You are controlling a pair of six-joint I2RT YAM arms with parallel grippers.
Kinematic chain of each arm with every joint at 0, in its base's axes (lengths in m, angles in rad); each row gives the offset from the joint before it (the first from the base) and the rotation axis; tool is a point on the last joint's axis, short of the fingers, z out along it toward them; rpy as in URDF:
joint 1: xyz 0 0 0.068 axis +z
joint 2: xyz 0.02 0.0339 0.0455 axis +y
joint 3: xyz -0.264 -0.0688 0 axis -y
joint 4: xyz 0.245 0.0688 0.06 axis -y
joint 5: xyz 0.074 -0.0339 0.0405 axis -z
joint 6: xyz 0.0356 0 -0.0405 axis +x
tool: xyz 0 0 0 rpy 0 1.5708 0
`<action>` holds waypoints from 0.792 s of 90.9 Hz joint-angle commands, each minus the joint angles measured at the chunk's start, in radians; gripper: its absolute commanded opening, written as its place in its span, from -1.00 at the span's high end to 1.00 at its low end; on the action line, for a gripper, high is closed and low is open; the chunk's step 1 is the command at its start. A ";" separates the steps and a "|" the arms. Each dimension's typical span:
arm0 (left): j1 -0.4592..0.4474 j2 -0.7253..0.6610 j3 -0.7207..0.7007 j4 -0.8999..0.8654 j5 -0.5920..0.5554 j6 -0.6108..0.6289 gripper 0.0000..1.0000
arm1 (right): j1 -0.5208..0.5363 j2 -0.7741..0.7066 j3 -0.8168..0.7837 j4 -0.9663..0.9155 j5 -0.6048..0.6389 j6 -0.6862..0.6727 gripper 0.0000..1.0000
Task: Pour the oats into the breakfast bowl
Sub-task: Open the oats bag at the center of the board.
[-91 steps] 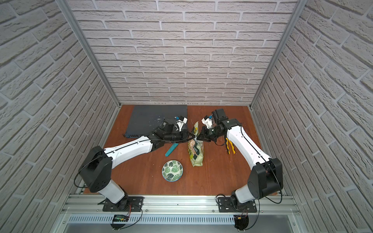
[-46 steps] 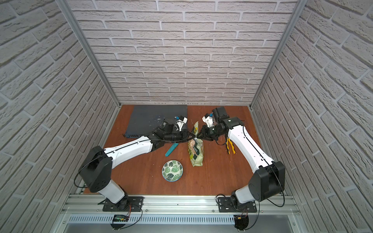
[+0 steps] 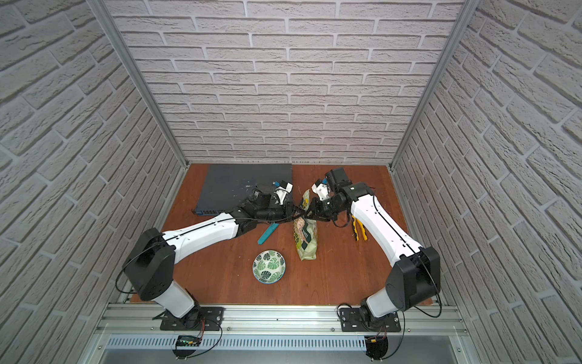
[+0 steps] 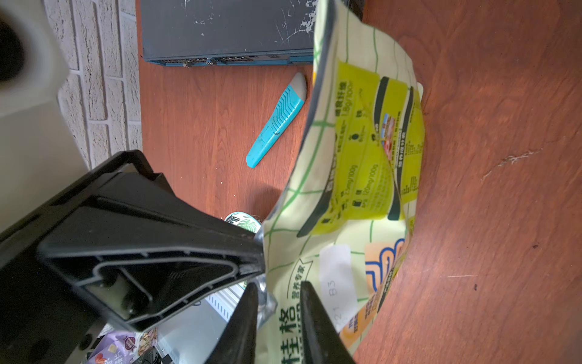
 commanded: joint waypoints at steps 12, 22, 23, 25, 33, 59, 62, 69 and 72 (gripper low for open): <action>-0.007 -0.015 -0.012 0.042 -0.011 0.003 1.00 | 0.025 0.012 0.028 -0.002 -0.006 -0.001 0.88; -0.007 -0.018 -0.012 0.034 -0.020 0.008 1.00 | 0.025 0.005 0.058 -0.062 0.071 -0.026 0.93; -0.007 -0.020 -0.012 0.032 -0.022 0.010 1.00 | 0.024 0.002 0.063 -0.068 0.081 -0.028 0.93; -0.007 -0.022 -0.012 0.024 -0.027 0.012 1.00 | 0.024 -0.002 0.073 -0.076 0.097 -0.031 0.93; -0.007 -0.027 -0.012 0.000 -0.047 0.026 1.00 | 0.024 -0.019 0.102 -0.109 0.153 -0.042 0.93; -0.007 -0.016 -0.003 -0.013 -0.067 0.036 1.00 | 0.024 -0.025 0.133 -0.132 0.191 -0.044 0.93; -0.008 -0.015 -0.001 -0.014 -0.068 0.037 1.00 | 0.024 -0.028 0.136 -0.135 0.202 -0.044 0.93; -0.007 -0.017 0.000 -0.018 -0.069 0.040 1.00 | 0.024 -0.030 0.146 -0.148 0.235 -0.048 0.93; -0.007 -0.017 0.001 -0.021 -0.071 0.041 1.00 | 0.024 -0.029 0.149 -0.155 0.247 -0.051 0.93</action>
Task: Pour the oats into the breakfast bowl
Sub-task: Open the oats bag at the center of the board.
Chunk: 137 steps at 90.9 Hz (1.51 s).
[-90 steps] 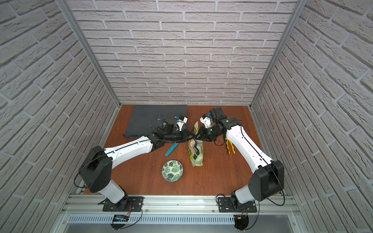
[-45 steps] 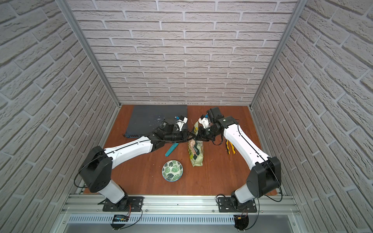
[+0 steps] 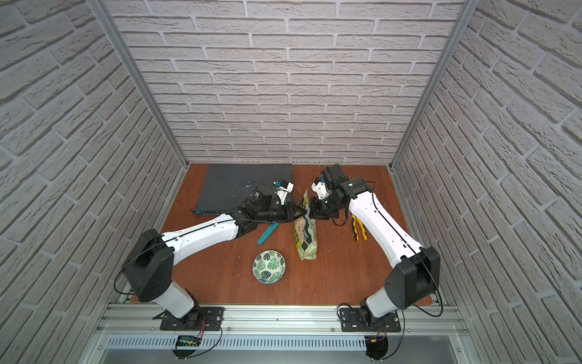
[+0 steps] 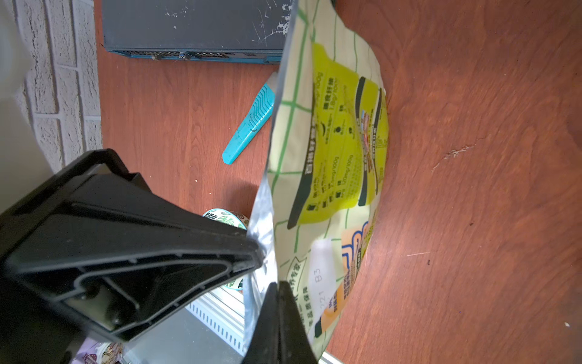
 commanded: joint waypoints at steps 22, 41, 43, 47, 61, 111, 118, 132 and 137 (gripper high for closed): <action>0.003 -0.001 0.013 -0.041 -0.034 0.034 1.00 | 0.027 -0.015 0.052 -0.050 0.117 -0.030 0.93; 0.000 0.007 0.018 -0.043 -0.035 0.032 1.00 | 0.053 0.005 0.075 -0.087 0.196 -0.041 0.93; 0.001 0.008 0.017 -0.045 -0.038 0.032 1.00 | 0.055 0.005 0.077 -0.089 0.200 -0.041 0.93; 0.001 0.008 0.017 -0.052 -0.044 0.032 1.00 | 0.056 0.001 0.075 -0.083 0.195 -0.040 0.93; 0.001 0.030 0.035 -0.066 -0.060 0.024 0.85 | 0.056 -0.006 0.053 -0.038 0.110 -0.020 0.93; -0.013 0.100 0.089 -0.067 -0.054 0.004 0.45 | 0.078 0.002 0.047 -0.031 0.118 -0.016 0.93; -0.022 0.107 0.100 -0.077 -0.051 0.009 0.50 | 0.079 0.001 0.049 -0.035 0.128 -0.016 0.93; -0.033 0.115 0.111 -0.093 -0.051 0.020 0.87 | 0.080 0.003 0.058 -0.055 0.162 -0.021 0.93; -0.033 0.116 0.111 -0.090 -0.048 0.020 1.00 | 0.085 0.007 0.063 -0.068 0.182 -0.025 0.93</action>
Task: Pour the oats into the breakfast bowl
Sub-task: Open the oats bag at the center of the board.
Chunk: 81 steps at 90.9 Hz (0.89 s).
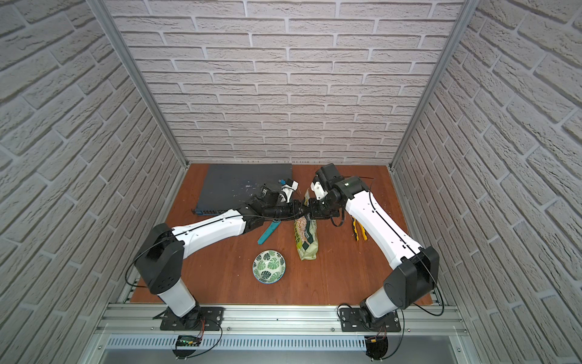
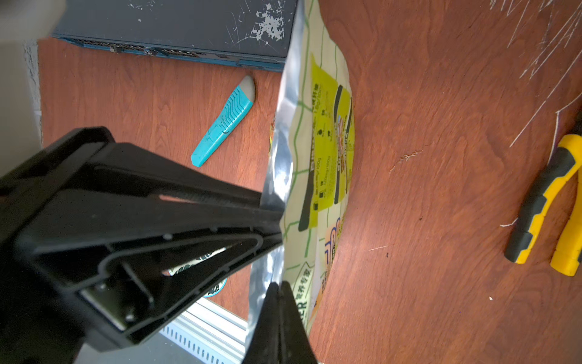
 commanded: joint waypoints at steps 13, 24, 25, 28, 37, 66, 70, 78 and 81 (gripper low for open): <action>-0.008 0.023 0.014 -0.035 -0.010 0.015 1.00 | 0.020 0.008 0.025 -0.036 0.055 -0.011 0.87; -0.011 0.021 0.020 -0.035 -0.009 0.017 1.00 | 0.022 0.016 0.025 -0.018 0.025 -0.004 0.75; -0.010 0.020 0.020 -0.035 -0.009 0.016 1.00 | 0.022 0.017 0.025 -0.016 0.023 -0.003 0.74; -0.012 0.020 0.021 -0.035 -0.009 0.017 1.00 | 0.024 0.020 0.028 -0.017 0.024 -0.004 0.72; -0.011 0.016 0.020 -0.036 -0.008 0.017 1.00 | 0.027 0.033 0.035 -0.037 0.049 -0.008 0.69; -0.012 0.002 0.017 -0.051 -0.044 0.030 1.00 | 0.034 0.048 0.062 -0.082 0.123 -0.023 0.93; -0.013 -0.008 0.015 -0.074 -0.078 0.043 1.00 | 0.034 0.041 0.071 -0.090 0.155 -0.024 0.93; -0.013 -0.031 0.007 -0.123 -0.151 0.071 1.00 | 0.039 0.021 0.084 -0.095 0.220 -0.022 0.93; -0.013 -0.042 -0.002 -0.133 -0.174 0.077 1.00 | 0.041 0.013 0.085 -0.093 0.249 -0.020 0.93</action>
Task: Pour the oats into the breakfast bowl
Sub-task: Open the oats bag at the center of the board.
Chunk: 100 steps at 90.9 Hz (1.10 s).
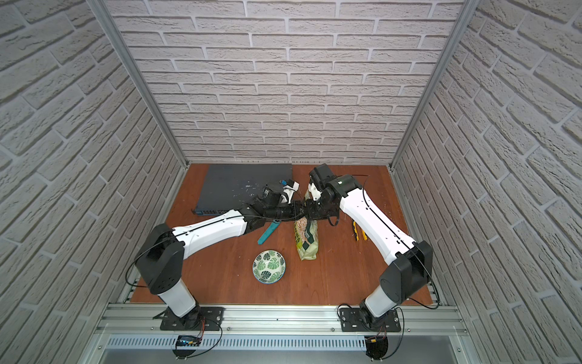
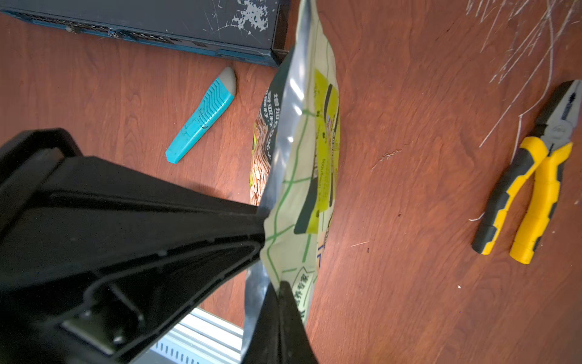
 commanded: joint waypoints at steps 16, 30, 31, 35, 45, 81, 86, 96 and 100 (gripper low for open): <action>-0.001 -0.082 -0.030 -0.133 -0.191 0.056 1.00 | 0.016 -0.064 0.024 -0.032 0.278 0.028 0.93; -0.013 -0.116 -0.035 -0.172 -0.244 0.063 1.00 | 0.016 -0.105 -0.016 0.034 0.338 0.082 0.93; -0.012 -0.118 -0.035 -0.174 -0.245 0.062 1.00 | 0.016 -0.108 -0.017 0.037 0.341 0.085 0.93; -0.014 -0.125 -0.036 -0.181 -0.248 0.062 1.00 | 0.016 -0.116 -0.022 0.052 0.356 0.094 0.93; -0.017 -0.136 -0.038 -0.197 -0.253 0.061 1.00 | 0.016 -0.117 -0.032 0.079 0.359 0.102 0.93; -0.022 -0.222 -0.018 -0.403 -0.330 0.086 1.00 | -0.041 -0.143 -0.064 0.131 0.407 0.072 0.93; -0.030 -0.243 -0.005 -0.474 -0.371 0.092 1.00 | -0.049 -0.145 -0.059 0.134 0.417 0.064 0.93; -0.050 -0.273 0.020 -0.594 -0.454 0.094 1.00 | -0.053 -0.147 -0.060 0.173 0.314 0.017 0.93; -0.054 -0.278 0.032 -0.626 -0.476 0.101 1.00 | -0.053 -0.152 -0.076 0.199 0.241 -0.006 0.93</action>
